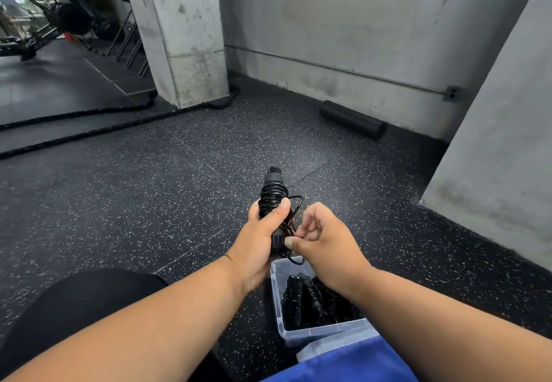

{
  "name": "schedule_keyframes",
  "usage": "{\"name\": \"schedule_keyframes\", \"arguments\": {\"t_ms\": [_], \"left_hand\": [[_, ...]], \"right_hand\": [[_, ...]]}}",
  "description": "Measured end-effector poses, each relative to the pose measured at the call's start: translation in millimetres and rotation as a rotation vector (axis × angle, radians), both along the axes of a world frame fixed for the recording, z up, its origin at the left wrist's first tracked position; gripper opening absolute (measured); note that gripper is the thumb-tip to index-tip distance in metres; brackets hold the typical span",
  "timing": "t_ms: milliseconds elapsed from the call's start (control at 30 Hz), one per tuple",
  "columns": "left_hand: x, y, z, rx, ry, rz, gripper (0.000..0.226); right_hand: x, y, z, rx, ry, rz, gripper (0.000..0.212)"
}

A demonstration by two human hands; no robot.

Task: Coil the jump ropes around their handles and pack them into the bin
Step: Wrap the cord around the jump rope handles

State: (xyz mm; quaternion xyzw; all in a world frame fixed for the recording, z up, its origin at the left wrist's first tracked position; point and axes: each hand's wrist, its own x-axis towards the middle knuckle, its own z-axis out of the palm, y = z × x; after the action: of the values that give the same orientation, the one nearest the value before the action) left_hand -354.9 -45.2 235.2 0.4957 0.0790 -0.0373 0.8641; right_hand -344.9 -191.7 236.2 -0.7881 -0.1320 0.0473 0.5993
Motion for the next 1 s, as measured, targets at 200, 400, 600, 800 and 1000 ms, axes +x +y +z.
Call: {"name": "schedule_keyframes", "arguments": {"t_ms": [200,400,600,800,1000], "left_hand": [[2.4,-0.6,-1.9,0.015,-0.013,0.046,0.059],[7.8,-0.7,-5.1,0.037,-0.017,0.183,0.059],[9.4,-7.5,-10.7,0.136,-0.068,0.295,0.057],[11.5,-7.9,-15.2,0.242,-0.131,0.348,0.067],[10.4,-10.7,-25.8,0.254,-0.101,0.34,0.063]], "right_hand": [[-7.4,4.5,-1.4,-0.267,-0.141,-0.026,0.014],[-11.2,11.3,3.6,-0.575,-0.385,-0.044,0.012],[-5.3,16.0,-4.7,-0.532,-0.273,-0.107,0.011],[-3.4,14.0,-4.4,-0.842,-0.544,-0.049,0.026],[1.4,15.2,-10.4,-0.812,-0.332,-0.013,0.017]]}}
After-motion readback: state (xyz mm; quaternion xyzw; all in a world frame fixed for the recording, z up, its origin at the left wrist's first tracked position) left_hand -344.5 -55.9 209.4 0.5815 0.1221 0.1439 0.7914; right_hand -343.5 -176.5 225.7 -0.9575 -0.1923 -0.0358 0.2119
